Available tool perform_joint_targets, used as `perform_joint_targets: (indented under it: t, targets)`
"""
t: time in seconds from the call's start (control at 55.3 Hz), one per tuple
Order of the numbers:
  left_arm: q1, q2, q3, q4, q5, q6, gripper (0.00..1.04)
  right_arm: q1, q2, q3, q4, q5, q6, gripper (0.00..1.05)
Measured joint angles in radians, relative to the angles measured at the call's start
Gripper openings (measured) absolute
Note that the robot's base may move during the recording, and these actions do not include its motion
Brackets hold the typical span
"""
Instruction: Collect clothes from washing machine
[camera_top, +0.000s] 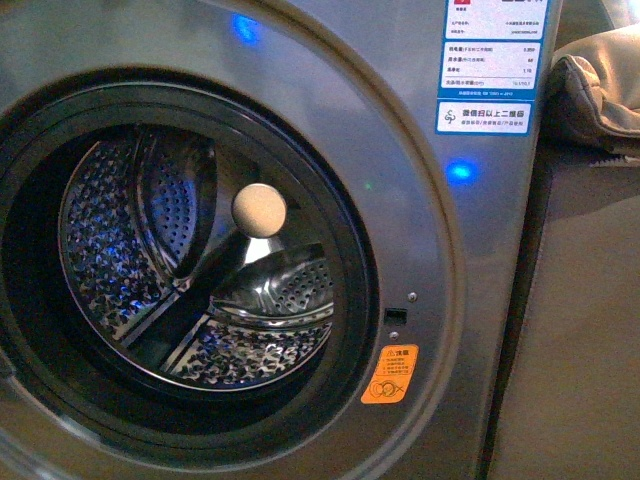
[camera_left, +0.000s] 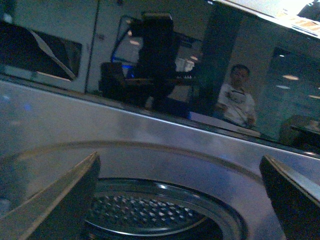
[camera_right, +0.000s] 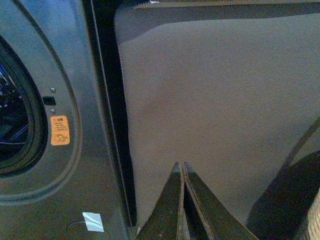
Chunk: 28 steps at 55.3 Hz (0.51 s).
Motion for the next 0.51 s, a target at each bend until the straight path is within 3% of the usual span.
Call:
perform_joint_targets:
  t: [0.181,0.307,0.452,0.506]
  targets:
    - [0.004,-0.186,-0.325,0.207,-0.023,0.192,0.64,0.000,0.000,0.000,0.000,0.000,0.000,0.02]
    - [0.029,-0.283,-0.546,0.311,-0.002,0.226,0.43,0.000,0.000,0.000,0.000,0.000,0.000,0.02]
    - [0.059,-0.386,-0.787,0.410,0.027,0.237,0.09,0.000,0.000,0.000,0.000,0.000,0.000,0.02]
    - [0.064,-0.405,-0.818,0.426,0.033,0.238,0.02,0.000,0.000,0.000,0.000,0.000,0.000,0.02]
